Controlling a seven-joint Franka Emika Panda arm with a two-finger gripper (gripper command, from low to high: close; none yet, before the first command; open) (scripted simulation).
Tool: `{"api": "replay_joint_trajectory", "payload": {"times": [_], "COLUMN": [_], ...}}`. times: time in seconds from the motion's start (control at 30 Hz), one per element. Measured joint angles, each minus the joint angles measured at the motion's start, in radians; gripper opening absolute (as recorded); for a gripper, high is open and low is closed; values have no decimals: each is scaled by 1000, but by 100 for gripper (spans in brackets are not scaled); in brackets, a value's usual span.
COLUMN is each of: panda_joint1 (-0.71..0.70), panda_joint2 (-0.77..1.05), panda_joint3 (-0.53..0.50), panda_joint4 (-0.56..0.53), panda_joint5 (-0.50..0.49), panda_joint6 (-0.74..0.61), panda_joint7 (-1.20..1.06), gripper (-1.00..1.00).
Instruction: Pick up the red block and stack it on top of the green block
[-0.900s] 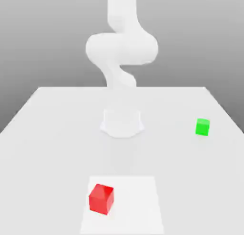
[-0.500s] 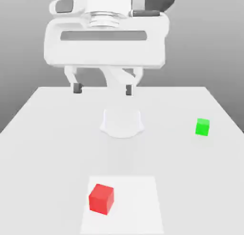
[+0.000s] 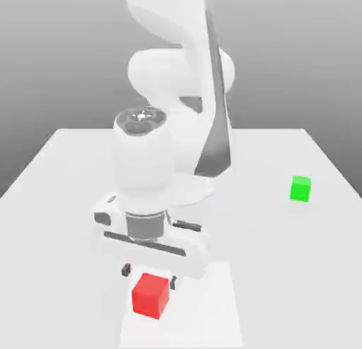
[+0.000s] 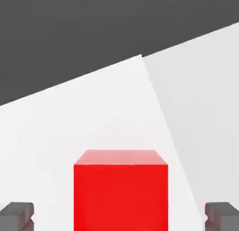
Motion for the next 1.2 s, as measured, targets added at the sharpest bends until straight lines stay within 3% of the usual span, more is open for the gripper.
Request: {"api": "replay_joint_trajectory", "payload": {"times": [0.03,0.27,0.47,1.2], "panda_joint1": [0,-2,5,938], "panda_joint2": [19,15,-173,-541], "panda_joint3": [0,2,16,535], "panda_joint4": [3,2,-28,-243], "panda_joint5": [0,-2,1,343], "panda_joint6": [16,13,-144,-269], "panda_joint7": [0,2,-5,-529], "gripper": [-100,-100,-100,-100]}}
